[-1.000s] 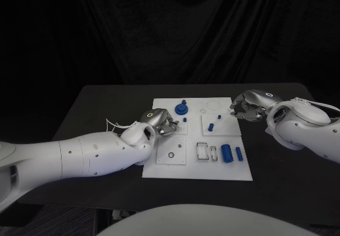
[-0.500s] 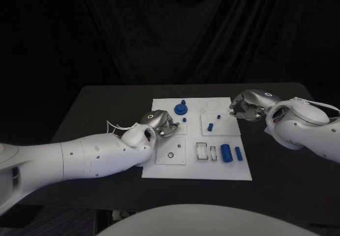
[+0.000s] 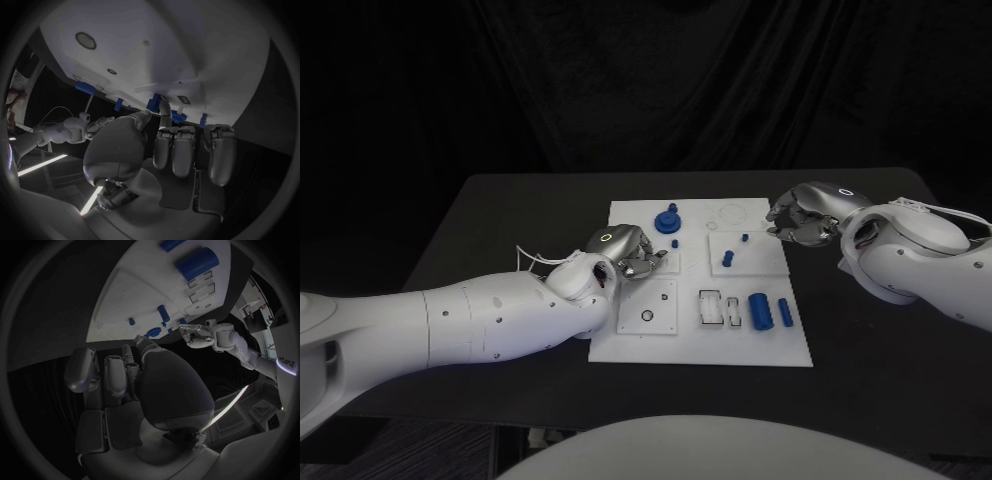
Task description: Assemble the parts on the task board
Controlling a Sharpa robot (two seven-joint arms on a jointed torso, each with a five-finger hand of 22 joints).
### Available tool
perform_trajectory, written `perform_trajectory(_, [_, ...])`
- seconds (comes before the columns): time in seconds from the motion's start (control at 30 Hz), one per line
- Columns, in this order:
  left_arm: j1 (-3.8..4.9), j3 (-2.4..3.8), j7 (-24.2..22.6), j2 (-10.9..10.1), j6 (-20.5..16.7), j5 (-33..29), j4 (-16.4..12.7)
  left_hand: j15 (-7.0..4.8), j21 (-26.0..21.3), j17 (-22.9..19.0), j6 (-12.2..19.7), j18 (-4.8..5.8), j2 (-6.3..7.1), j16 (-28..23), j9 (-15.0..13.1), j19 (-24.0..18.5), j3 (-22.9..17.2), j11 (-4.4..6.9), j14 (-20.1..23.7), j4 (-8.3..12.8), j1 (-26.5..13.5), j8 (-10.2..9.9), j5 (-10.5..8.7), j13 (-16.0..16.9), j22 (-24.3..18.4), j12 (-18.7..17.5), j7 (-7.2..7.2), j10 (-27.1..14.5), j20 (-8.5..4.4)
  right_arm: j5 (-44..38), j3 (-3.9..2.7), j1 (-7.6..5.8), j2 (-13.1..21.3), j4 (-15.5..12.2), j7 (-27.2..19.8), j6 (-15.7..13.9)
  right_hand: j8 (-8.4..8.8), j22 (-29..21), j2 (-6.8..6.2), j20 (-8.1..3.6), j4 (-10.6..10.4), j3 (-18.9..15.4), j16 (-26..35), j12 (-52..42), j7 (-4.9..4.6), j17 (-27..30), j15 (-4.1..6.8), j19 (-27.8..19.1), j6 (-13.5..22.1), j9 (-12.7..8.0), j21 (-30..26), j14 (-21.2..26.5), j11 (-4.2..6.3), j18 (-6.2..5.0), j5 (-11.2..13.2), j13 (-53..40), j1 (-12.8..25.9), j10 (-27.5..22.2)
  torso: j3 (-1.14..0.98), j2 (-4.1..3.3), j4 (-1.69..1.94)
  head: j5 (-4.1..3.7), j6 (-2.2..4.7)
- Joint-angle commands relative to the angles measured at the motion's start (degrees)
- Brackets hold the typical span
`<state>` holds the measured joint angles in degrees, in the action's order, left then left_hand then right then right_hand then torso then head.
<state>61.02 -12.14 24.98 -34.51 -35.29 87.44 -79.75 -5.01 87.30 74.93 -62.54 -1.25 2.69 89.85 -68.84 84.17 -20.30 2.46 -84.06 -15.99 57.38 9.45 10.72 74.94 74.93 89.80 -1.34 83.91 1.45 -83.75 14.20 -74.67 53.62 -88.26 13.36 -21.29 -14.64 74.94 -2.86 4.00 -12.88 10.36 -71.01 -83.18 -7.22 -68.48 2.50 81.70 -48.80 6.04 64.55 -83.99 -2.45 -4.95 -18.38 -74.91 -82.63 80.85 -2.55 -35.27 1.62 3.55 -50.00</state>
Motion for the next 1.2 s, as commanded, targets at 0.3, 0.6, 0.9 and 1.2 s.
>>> perform_trajectory(0.3, [-0.15,0.04,-2.8,-0.3,0.1,0.1,-0.1,0.34,-0.6,15.1,1.6,0.39,-0.86,0.2,0.6,3.9,3.2,-0.57,-5.9,-0.7,-0.3,-1.4,-0.6,15.1,13.9,0.2,-0.75,6.1,0.27,0.2,-0.03,0.19,0.1,-0.1,0.8,-0.2,0.03,3.7,-0.3,-0.04,-0.1,0.4,0.1,0.2,-0.09,-0.1,-0.42,-0.4,-0.1,-0.1,-0.1,-1.4,0.16,-0.57,-0.3,-3.4,0.0,-0.3,0.03,-0.01,0.0,0.12,0.0])
perform_trajectory(0.6, [-0.18,0.04,-3.5,-0.6,-1.0,0.1,-0.1,0.67,-0.7,15.1,2.7,0.37,-1.64,0.2,0.9,3.8,5.9,-0.94,-5.9,-0.8,-1.6,-2.2,-1.01,15.1,13.9,0.2,-1.16,6.1,0.59,0.2,-0.03,0.21,0.3,-0.2,0.9,-0.1,0.01,3.7,-0.3,-0.04,-0.1,0.4,0.0,0.2,-0.08,-0.1,-0.42,-0.4,-0.2,-0.1,-0.2,-1.4,0.16,-0.58,-0.3,-3.4,0.0,-0.3,0.01,-0.04,0.08,-0.05,0.0])
perform_trajectory(0.9, [-0.18,0.04,-4.2,-1.1,-3.7,0.8,-0.4,1.13,-0.6,15.1,4.3,0.38,-4.48,0.2,0.5,3.8,10.9,-1.45,-5.9,-0.9,-5.8,-2.8,-0.85,15.1,13.9,0.2,-1.69,6.1,1.07,0.2,-0.03,0.21,0.5,-0.4,1.0,-0.2,-0.02,3.6,-0.27,-0.05,-0.3,0.5,0.1,0.3,-0.1,0.0,-0.42,-0.4,-0.2,-0.2,-0.3,-1.4,0.15,-0.6,-0.4,-3.3,0.3,-0.3,0.01,0.01,-0.02,0.07,0.0])
perform_trajectory(1.2, [-0.17,0.05,-3.2,-1.7,-3.6,3.2,-0.6,1.12,-0.7,15.1,4.8,0.37,-8.84,0.2,-2.6,3.8,14.9,-1.38,-5.9,-0.9,-9.4,-1.2,3.32,15.1,13.9,0.2,-1.58,6.1,1.12,0.2,-0.03,0.21,0.7,-0.4,1.1,-0.2,-0.02,3.6,-0.23,-0.05,-0.5,0.5,0.1,0.3,-0.09,0.0,-0.42,-0.4,-0.3,-0.2,-0.4,-1.5,0.15,-0.6,-0.5,-3.2,0.5,-0.4,-0.03,0.0,0.07,-0.17,0.0])
